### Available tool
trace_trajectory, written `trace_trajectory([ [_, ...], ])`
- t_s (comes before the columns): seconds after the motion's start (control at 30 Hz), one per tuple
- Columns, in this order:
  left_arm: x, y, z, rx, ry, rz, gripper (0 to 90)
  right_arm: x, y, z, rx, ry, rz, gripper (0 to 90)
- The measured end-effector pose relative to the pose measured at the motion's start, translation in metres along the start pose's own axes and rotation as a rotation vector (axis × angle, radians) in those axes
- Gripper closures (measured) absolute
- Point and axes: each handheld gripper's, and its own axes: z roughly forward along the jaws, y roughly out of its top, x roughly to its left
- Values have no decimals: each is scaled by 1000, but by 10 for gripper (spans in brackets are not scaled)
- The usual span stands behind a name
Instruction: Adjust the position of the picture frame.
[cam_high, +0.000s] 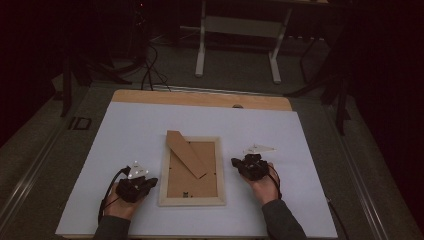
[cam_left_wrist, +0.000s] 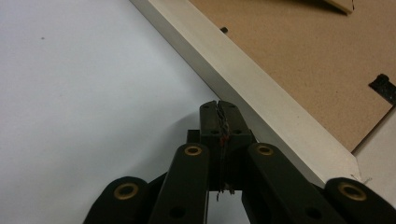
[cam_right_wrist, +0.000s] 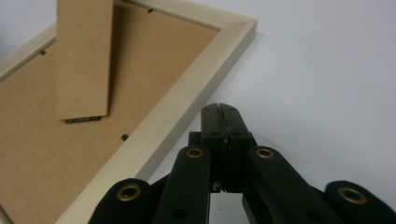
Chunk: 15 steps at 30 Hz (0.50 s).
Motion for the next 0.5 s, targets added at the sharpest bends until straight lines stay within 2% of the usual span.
trace_trajectory([
  [0.5, -5, 0, 2, 0, -2, 25, 900, 16, -4, 20, 60, 27, -21, 899],
])
